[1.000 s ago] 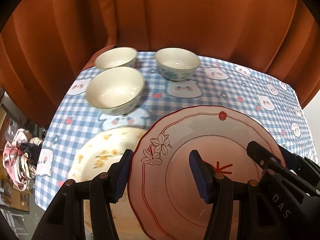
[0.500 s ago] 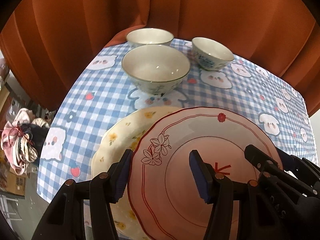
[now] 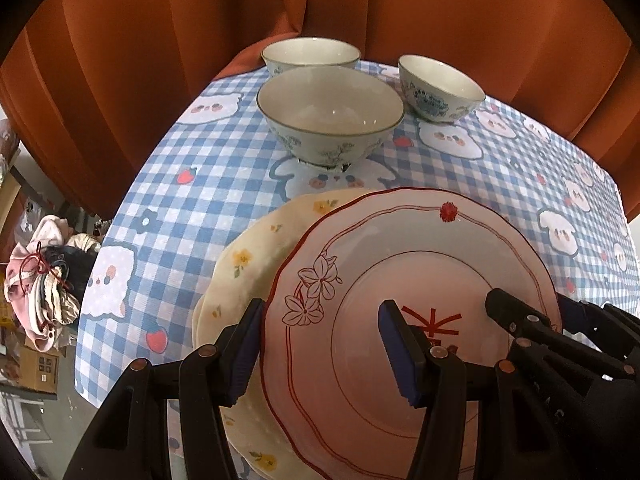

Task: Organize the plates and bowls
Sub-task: 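Lower the red-patterned plate onto the yellow-floral plates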

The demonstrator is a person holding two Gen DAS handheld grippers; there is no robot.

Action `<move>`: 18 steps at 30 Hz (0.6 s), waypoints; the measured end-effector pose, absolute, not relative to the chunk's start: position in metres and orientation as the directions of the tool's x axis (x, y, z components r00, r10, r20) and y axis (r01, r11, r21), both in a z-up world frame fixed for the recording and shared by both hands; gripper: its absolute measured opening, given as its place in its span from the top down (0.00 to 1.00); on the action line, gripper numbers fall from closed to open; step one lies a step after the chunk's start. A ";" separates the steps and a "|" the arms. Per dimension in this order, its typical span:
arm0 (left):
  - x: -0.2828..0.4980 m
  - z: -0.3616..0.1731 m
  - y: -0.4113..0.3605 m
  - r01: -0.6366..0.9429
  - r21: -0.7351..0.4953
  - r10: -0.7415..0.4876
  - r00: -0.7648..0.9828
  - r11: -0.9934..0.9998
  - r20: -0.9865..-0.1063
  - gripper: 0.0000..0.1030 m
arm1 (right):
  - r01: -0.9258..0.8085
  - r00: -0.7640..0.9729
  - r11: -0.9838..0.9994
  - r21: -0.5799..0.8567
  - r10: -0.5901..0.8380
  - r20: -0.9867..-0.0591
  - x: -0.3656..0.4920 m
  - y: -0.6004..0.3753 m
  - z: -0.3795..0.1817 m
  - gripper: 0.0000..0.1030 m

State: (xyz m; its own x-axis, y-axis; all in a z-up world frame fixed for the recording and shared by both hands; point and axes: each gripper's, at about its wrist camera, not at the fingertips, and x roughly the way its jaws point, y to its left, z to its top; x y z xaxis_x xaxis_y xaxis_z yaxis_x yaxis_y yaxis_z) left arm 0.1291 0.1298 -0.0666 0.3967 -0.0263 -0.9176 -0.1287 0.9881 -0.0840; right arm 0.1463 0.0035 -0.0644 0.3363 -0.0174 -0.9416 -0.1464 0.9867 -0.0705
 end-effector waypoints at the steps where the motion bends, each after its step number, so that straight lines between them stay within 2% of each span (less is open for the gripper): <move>1: 0.129 -0.068 0.130 -0.129 -0.074 -0.017 0.395 0.989 -0.918 0.44 | -0.147 0.333 0.986 -0.072 -0.019 -0.943 0.147 0.004 -0.066 0.57; 14: 0.127 -0.076 0.134 -0.144 -0.071 -0.011 0.380 0.987 -0.925 0.44 | -0.157 0.308 0.987 -0.026 0.024 -0.951 0.144 0.002 -0.068 0.58; 17: 0.128 -0.077 0.134 -0.138 -0.062 -0.005 0.381 0.989 -0.925 0.45 | -0.144 0.302 0.990 -0.007 0.038 -0.952 0.141 -0.005 -0.064 0.73; 18: 0.128 -0.077 0.134 -0.137 -0.062 -0.005 0.380 0.989 -0.925 0.45 | -0.143 0.301 0.990 0.003 0.046 -0.953 0.141 -0.006 -0.063 0.73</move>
